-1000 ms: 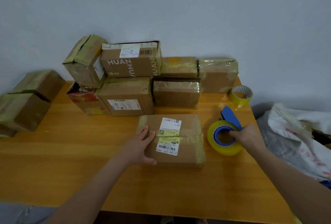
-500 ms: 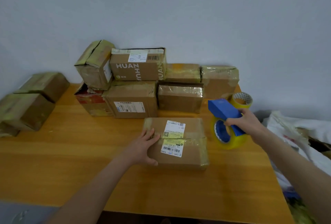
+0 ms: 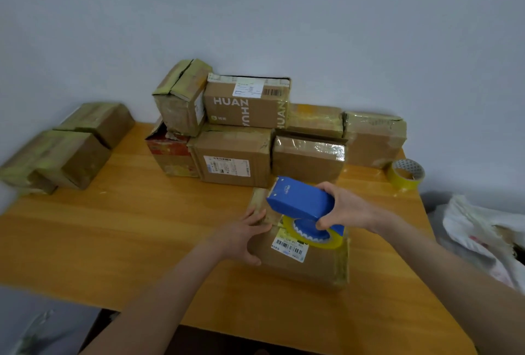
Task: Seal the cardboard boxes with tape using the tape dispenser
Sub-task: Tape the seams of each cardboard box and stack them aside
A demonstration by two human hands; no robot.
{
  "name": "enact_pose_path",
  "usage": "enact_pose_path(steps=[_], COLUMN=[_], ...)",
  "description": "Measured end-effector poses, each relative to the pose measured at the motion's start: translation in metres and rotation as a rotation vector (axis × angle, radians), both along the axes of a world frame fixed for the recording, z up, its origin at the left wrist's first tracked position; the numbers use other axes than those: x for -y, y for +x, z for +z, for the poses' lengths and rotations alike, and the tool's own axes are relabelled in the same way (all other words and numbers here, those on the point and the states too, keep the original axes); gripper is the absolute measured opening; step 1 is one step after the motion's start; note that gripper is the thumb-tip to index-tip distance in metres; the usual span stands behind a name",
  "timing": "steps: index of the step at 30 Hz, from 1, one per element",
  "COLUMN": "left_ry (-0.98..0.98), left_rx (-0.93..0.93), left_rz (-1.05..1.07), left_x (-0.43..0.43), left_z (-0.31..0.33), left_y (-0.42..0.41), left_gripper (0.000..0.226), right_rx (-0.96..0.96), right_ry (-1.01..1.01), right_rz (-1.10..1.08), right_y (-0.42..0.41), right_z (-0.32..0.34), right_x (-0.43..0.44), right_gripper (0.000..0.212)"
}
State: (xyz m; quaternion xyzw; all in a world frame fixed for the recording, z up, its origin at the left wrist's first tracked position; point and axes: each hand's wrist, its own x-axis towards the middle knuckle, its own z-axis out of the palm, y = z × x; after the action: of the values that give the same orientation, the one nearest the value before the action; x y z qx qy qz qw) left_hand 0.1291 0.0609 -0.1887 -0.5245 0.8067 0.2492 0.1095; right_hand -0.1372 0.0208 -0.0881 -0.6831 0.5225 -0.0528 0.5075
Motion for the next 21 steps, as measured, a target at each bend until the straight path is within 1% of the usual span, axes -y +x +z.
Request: enact_pose_path(steps=[2, 4, 5, 7, 8, 9, 10, 13, 15, 18, 21], left_ry=[0.035, 0.058, 0.029, -0.052, -0.042, 0.006, 0.081, 0.358, 0.469, 0.486, 0.457], left_rx=[-0.084, -0.263, -0.379, -0.624, -0.753, -0.86, -0.927, -1.0, -1.023, -1.057, -1.072], left_rz=[0.047, 0.209, 0.346, 0.694, 0.852, 0.963, 1.033, 1.179, 1.227, 1.241, 1.261], left_x=[-0.001, -0.001, -0.001, 0.002, 0.005, 0.007, 0.01, 0.014, 0.013, 0.012, 0.015], left_z=[0.002, 0.009, 0.014, 0.024, 0.029, 0.033, 0.035, 0.041, 0.043, 0.044, 0.043], left_y=[0.001, -0.004, -0.008, -0.016, -0.02, -0.025, -0.029, -0.042, -0.047, -0.049, -0.045], left_gripper=[0.089, 0.074, 0.063, 0.045, 0.042, 0.043, 0.048, 0.061, 0.06, 0.045, 0.022], right_rx=[-0.008, -0.008, -0.005, 0.001, 0.006, 0.012, 0.018, 0.025, 0.027, 0.028, 0.031], right_ry=[-0.003, 0.006, 0.008, 0.013, 0.019, 0.024, 0.029, 0.025, 0.025, 0.028, 0.025], right_rz=[0.008, 0.006, 0.001, -0.005, -0.008, -0.011, -0.013, -0.013, -0.004, -0.001, 0.008], right_y=[-0.002, -0.005, -0.006, -0.008, -0.009, -0.01, -0.01, -0.011, -0.01, -0.01, -0.008], right_z=[-0.002, -0.004, -0.005, -0.006, -0.007, -0.007, -0.007, -0.008, -0.008, -0.008, -0.007], right_x=[0.0, 0.001, 0.002, 0.004, 0.004, 0.005, 0.005, 0.005, 0.006, 0.006, 0.005], right_gripper=[0.06, 0.061, 0.061, 0.063, 0.065, 0.068, 0.069, 0.071, 0.071, 0.068, 0.063])
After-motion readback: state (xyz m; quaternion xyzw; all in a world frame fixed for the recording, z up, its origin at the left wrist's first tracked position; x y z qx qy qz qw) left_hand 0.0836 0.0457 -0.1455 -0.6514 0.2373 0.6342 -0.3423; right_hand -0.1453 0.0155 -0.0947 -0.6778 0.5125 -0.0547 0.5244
